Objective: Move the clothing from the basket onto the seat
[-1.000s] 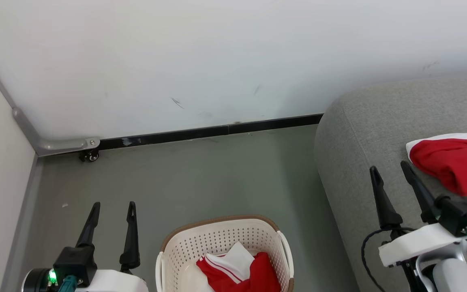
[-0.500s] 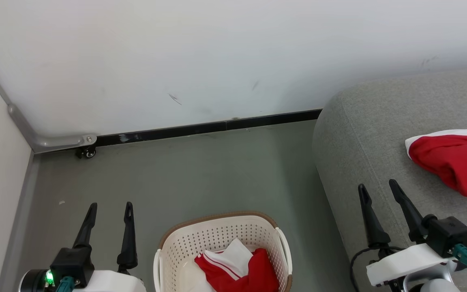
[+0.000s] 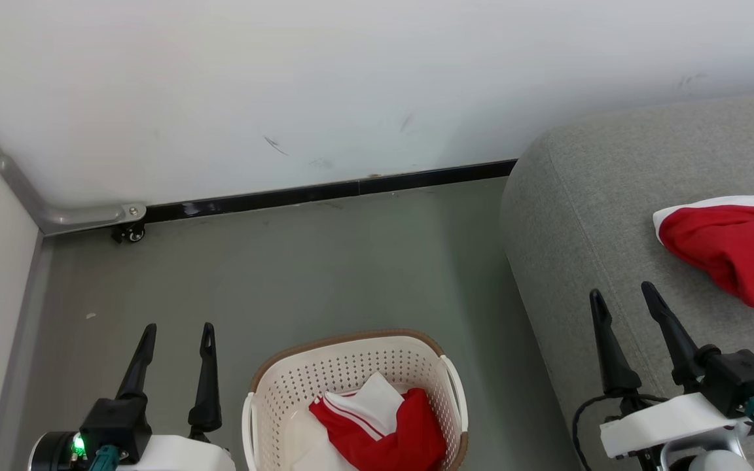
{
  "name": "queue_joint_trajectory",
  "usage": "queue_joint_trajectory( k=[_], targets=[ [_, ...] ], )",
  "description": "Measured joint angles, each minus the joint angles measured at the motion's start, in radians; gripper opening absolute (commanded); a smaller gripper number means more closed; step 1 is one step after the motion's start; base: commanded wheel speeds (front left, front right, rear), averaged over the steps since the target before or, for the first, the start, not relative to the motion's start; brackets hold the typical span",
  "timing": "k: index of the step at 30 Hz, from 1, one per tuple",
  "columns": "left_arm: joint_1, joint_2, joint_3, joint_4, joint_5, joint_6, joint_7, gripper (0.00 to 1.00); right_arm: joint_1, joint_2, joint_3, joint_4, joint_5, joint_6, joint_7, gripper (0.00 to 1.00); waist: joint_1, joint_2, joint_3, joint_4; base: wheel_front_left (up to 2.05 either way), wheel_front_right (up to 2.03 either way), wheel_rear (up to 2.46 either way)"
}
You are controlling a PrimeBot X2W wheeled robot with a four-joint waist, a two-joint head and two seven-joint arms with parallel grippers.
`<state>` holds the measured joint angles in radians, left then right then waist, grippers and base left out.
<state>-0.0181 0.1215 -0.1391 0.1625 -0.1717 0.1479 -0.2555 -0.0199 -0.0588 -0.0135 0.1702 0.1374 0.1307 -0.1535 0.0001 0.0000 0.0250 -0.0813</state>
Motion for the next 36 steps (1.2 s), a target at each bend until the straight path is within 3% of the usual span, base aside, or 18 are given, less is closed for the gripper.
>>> queue_joint_trajectory(
  k=[13,36],
  targets=[
    [-0.004,0.002,-0.016,0.008,0.019,-0.018,0.000,1.00,0.000,0.005,-0.014,-0.066,-0.022,0.000,0.000,1.00,0.0000,0.0000,0.053,-0.021,0.00,0.00,0.00],
    [-0.135,0.022,-0.081,0.144,0.063,-0.066,0.001,1.00,-0.006,0.010,-0.026,-0.175,-0.036,0.000,0.002,1.00,0.0000,0.0000,0.217,-0.099,0.00,0.00,0.00]
  ],
)
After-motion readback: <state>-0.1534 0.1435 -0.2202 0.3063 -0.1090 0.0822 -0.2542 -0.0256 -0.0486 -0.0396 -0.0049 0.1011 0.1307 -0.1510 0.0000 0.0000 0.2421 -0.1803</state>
